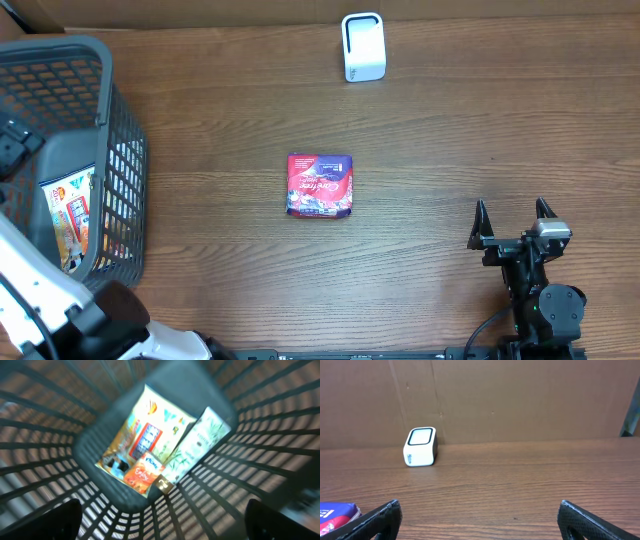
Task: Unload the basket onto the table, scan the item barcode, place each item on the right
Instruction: 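Reach the left gripper back into the basket and grasp the orange box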
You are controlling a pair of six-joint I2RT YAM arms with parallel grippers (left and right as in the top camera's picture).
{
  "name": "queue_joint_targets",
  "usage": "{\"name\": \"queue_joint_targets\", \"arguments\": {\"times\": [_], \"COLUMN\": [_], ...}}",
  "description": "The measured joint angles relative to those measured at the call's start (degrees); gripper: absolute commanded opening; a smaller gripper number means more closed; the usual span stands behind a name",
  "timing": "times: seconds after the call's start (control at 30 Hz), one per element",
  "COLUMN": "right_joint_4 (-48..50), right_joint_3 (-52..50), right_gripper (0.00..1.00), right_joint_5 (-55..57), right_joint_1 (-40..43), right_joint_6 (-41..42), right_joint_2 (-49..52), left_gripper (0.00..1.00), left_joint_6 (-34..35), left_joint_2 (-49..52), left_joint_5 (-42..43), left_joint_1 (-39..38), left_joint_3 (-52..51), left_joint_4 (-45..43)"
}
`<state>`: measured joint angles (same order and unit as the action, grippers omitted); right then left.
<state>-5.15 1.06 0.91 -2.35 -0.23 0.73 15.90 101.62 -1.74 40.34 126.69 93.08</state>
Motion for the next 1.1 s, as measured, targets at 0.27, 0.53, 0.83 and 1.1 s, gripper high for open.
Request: {"name": "queue_joint_targets", "arguments": {"times": [0.27, 0.53, 0.83, 1.1], "right_joint_4": [0.0, 0.0, 0.0, 0.0], "right_joint_3": [0.0, 0.0, 0.0, 0.0], "right_gripper": [1.0, 1.0, 1.0, 1.0], "right_joint_5": [0.0, 0.0, 0.0, 0.0], "right_joint_1": [0.0, 0.0, 0.0, 0.0], "right_joint_6": [0.0, 0.0, 0.0, 0.0], "right_joint_2": [0.0, 0.0, 0.0, 0.0], "left_gripper": [0.92, 0.75, 0.66, 0.7], "left_joint_6": [0.0, -0.2, -0.7, -0.7], "left_joint_2": [8.0, 16.5, 24.0, 25.3], "left_joint_5": [3.1, 3.5, -0.1, -1.6], "left_joint_1": [0.0, 0.0, 0.0, 0.0], "left_joint_3": [-8.4, -10.0, -10.0, -10.1], "left_joint_4": [-2.5, -4.7, -2.7, -1.5]}}
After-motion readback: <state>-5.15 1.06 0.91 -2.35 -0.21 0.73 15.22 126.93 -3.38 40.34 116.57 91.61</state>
